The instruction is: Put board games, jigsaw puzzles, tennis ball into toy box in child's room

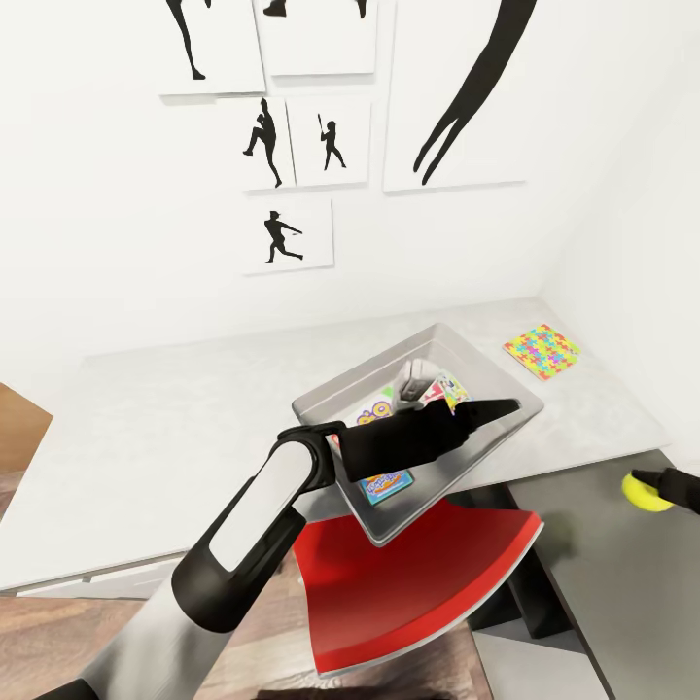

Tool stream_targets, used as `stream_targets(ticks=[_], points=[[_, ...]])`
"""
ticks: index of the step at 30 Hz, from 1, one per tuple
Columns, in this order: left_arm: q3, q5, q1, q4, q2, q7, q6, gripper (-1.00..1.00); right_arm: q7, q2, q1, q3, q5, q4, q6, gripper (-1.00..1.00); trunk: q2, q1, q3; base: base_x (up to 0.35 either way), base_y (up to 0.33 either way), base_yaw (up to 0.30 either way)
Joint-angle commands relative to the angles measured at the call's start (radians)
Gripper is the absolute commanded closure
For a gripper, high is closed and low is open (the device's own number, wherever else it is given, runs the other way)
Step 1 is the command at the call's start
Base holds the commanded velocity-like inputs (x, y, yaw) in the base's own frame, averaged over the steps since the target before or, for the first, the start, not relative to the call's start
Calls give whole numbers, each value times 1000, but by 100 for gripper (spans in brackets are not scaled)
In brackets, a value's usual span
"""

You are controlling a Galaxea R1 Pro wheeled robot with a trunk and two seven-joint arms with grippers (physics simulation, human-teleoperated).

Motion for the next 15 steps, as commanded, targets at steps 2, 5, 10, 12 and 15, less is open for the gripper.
stream_targets(ticks=[2,5,10,12,15], points=[[0,10,-1,-1,0,0,2,-100,38,-1,13,-16,10,-28,3,100,-2,1,-2,0,0,0],[-2,10,-1,-1,0,-22,2,-100,92,-2,43,-50,9,-91,3,100,-2,1,-2,0,0,0],[-3,10,-2,-1,0,-33,3,-100,121,-3,59,-68,7,-137,3,100,-2,1,-2,0,0,0],[-4,10,-3,-1,0,-38,3,-100,131,-3,67,-75,6,-159,3,100,-2,1,-1,0,0,16],[-4,10,-3,-1,0,-42,3,-100,142,-3,74,-82,5,-182,3,100,-2,1,1,0,0,66]])
